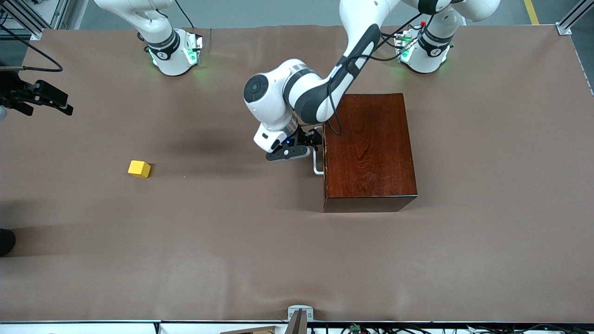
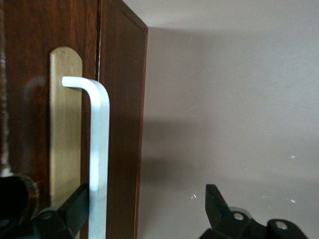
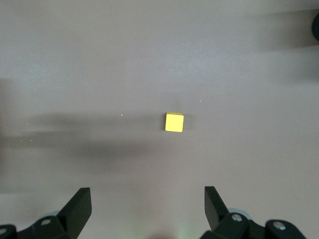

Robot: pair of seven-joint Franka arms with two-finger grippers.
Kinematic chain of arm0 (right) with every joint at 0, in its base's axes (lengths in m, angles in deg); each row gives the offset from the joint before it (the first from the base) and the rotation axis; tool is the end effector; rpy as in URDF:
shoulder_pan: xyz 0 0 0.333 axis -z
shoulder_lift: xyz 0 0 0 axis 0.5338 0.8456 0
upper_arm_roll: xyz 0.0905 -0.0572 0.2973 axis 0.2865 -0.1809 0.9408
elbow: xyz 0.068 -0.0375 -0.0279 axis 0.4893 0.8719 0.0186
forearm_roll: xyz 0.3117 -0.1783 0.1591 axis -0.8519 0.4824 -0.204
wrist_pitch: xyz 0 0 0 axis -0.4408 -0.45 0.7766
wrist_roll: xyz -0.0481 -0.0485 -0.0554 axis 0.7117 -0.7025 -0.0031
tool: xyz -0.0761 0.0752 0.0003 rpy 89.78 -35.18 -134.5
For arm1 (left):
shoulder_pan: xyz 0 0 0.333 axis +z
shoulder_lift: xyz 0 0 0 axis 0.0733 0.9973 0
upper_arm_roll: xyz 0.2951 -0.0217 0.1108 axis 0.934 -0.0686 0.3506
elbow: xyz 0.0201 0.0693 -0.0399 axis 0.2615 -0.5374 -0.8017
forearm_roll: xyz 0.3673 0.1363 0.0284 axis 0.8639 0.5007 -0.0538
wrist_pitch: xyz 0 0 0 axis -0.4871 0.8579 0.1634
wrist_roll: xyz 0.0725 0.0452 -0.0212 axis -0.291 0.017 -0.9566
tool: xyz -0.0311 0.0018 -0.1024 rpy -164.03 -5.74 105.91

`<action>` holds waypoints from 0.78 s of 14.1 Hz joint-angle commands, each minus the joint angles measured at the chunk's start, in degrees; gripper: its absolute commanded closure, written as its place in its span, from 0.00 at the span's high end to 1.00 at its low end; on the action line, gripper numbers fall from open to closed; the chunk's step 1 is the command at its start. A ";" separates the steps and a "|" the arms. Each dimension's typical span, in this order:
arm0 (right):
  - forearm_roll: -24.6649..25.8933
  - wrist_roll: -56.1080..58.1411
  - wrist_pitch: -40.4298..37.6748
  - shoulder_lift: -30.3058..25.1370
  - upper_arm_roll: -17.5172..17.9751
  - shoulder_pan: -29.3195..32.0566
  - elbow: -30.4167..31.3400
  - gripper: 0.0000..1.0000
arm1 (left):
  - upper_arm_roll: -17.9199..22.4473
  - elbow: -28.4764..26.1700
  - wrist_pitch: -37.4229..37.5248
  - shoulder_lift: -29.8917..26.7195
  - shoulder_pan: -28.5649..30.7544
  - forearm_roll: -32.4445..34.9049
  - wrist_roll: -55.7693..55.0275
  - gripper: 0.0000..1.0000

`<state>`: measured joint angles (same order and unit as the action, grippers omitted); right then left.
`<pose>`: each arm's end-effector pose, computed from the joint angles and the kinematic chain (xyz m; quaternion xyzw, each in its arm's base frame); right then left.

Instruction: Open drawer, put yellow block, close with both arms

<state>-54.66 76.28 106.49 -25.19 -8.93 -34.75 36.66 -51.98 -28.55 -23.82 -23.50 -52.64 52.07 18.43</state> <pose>0.5186 -0.0303 0.6289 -0.9996 0.0103 0.0206 0.0151 0.4614 -0.5648 0.2825 -0.9874 -0.0291 -0.0256 0.1534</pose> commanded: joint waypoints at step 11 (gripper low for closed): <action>0.37 -0.13 -0.12 -0.24 0.51 0.73 -0.01 1.00 | -2.24 2.84 -6.64 1.75 -0.64 -2.63 -11.45 1.00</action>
<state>-54.66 76.28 106.49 -25.19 -8.93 -34.75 36.66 -53.27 -27.45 -29.93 -22.36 -52.96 50.50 9.20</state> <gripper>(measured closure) 0.000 0.000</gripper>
